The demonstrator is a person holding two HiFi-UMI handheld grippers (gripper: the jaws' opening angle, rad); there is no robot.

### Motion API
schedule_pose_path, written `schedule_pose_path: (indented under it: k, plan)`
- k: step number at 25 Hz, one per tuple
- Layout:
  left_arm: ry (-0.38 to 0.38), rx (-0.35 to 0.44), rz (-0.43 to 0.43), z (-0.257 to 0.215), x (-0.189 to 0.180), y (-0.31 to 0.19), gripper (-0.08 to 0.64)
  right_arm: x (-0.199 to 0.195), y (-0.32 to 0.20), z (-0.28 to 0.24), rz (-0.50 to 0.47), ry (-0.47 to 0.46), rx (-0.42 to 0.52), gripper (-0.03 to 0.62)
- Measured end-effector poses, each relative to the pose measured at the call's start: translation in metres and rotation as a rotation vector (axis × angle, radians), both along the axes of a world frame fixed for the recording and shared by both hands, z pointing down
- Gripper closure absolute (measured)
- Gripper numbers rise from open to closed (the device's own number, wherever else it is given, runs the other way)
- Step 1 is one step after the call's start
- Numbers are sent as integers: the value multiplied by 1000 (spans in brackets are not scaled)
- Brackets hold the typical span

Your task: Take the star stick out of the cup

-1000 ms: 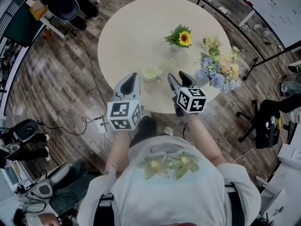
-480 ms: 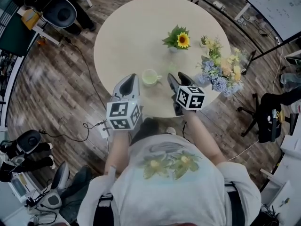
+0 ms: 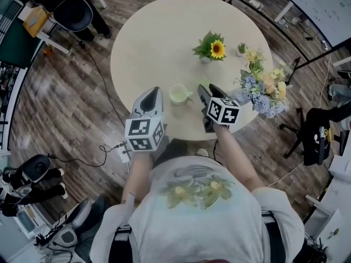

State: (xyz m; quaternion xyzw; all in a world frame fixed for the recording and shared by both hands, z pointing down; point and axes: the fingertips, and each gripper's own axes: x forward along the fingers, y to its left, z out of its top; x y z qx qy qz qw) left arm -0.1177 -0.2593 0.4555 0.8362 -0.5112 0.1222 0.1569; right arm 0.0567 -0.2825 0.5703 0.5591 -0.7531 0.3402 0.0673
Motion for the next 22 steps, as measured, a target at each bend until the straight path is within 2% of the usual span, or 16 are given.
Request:
schedule_pose_path:
  k: [6, 18, 22]
  plan:
    - [4, -14, 5, 4, -5, -10, 557, -5, -9, 7, -1, -4, -19, 383]
    - [10, -27, 16, 9, -7, -22, 558, -13, -14, 13, -25, 12, -35, 529]
    - [10, -28, 16, 8, -7, -23, 557, -15, -15, 11, -35, 12, -32, 540]
